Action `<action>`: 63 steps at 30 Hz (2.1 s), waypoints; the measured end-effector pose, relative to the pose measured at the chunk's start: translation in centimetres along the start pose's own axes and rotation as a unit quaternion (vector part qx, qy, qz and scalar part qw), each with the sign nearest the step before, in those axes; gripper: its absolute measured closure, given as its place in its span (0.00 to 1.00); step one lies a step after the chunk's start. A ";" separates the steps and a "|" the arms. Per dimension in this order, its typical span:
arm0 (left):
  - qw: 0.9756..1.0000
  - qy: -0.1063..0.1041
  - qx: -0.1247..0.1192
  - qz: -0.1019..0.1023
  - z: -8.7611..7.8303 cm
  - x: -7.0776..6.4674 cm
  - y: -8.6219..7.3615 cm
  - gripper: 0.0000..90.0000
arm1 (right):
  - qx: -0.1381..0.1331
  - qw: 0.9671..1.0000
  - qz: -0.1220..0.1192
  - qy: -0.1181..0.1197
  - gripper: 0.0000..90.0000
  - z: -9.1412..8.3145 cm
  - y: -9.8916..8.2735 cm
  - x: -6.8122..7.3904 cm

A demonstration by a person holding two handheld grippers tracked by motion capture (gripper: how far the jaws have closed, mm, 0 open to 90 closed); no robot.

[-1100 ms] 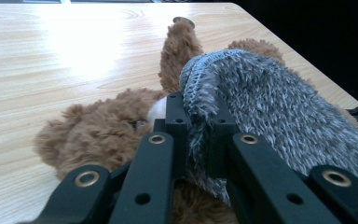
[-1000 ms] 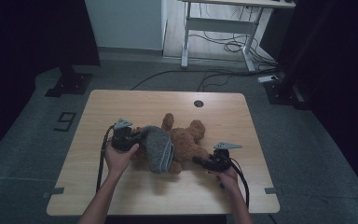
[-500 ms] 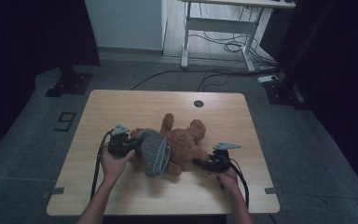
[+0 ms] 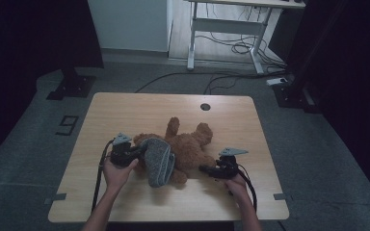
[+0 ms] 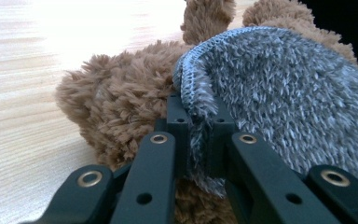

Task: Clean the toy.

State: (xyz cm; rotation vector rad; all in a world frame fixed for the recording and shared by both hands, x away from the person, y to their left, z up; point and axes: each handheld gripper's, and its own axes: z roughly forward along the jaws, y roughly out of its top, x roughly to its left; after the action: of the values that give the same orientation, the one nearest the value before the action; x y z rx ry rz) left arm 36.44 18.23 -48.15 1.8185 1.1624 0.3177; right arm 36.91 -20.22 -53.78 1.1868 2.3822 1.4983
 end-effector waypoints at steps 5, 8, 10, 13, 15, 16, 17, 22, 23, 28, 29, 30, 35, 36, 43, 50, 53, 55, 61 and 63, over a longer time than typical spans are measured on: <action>1.000 -0.004 -0.006 -0.006 -0.1 0.0 -0.6 0.93 | -0.010 1.000 0.000 -0.015 0.47 -0.3 0.1 0.2; 1.000 -0.006 -0.007 -0.006 -0.1 0.0 -0.7 0.93 | -0.014 1.000 0.000 -0.010 0.45 -0.7 0.2 0.2; 1.000 -0.007 -0.006 -0.005 -0.1 -0.1 -0.7 0.93 | -0.025 1.000 0.001 -0.006 0.43 -1.2 0.4 0.1; 1.000 -0.008 -0.005 -0.001 -0.3 -0.3 -1.0 0.93 | -0.064 0.998 0.014 0.002 0.42 -2.4 0.7 0.0; 1.000 -0.011 -0.005 -0.001 -0.4 -0.4 -1.3 0.93 | -0.074 0.997 0.010 0.000 0.41 -2.8 1.2 0.0; 1.000 -0.012 -0.006 -0.001 -0.5 -0.4 -1.4 0.93 | -0.074 0.997 0.004 -0.004 0.40 -2.8 1.5 0.2; 1.000 -0.013 -0.006 -0.001 -0.6 -0.4 -1.5 0.93 | -0.073 0.997 0.001 -0.008 0.38 -2.8 1.9 0.3; 1.000 -0.013 -0.010 -0.006 -0.7 -0.6 -2.0 0.92 | -0.044 0.999 -0.012 -0.020 0.24 -0.8 3.9 1.1; 1.000 -0.013 -0.010 -0.007 -0.7 -0.6 -2.0 0.92 | -0.032 0.999 -0.014 -0.022 0.22 -0.1 4.2 1.1; 1.000 -0.017 -0.009 -0.011 -0.9 -0.4 -2.3 0.92 | -0.003 1.000 -0.006 0.008 0.15 2.3 4.8 1.1; 1.000 -0.019 -0.010 -0.013 -0.9 -0.4 -2.3 0.92 | 0.002 1.000 -0.004 0.015 0.13 2.6 4.7 1.1; 1.000 -0.020 -0.010 -0.015 -0.9 -0.4 -2.4 0.92 | 0.009 1.000 -0.002 0.022 0.11 3.0 4.6 1.1; 1.000 -0.019 -0.014 -0.015 -1.0 -0.4 -2.7 0.92 | 0.045 0.998 -0.035 0.002 0.12 4.3 3.9 2.5; 1.000 -0.020 -0.015 -0.016 -1.1 -0.4 -2.8 0.92 | 0.045 0.998 -0.040 -0.001 0.18 4.2 3.8 2.7; 0.999 -0.006 -0.030 -0.013 -0.9 -0.7 -2.9 0.92 | 0.046 0.996 -0.072 -0.001 0.51 3.7 3.9 3.0; 0.999 0.001 -0.037 -0.014 -0.7 -0.6 -2.1 0.92 | 0.026 0.996 -0.081 -0.016 0.63 3.4 3.9 3.8; 0.999 0.008 -0.034 -0.013 -0.1 -0.4 -1.3 0.92 | 0.012 0.996 -0.082 -0.031 0.65 3.6 4.0 3.8; 0.999 0.006 -0.030 -0.015 0.5 0.0 -0.7 0.92 | 0.003 0.994 -0.096 -0.056 0.66 3.8 4.4 3.8; 0.999 -0.013 -0.043 -0.026 0.7 -0.4 1.8 0.92 | -0.018 0.991 -0.100 -0.083 0.66 4.2 5.0 2.9; 0.998 -0.031 -0.050 -0.008 0.5 -2.0 2.8 0.92 | -0.017 0.992 -0.102 -0.077 0.65 4.3 4.6 2.8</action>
State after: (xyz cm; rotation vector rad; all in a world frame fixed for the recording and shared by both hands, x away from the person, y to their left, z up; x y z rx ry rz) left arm 37.35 15.92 -45.69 1.7191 1.0972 0.3034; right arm 39.47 -14.28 -51.43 0.9779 2.2878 1.3293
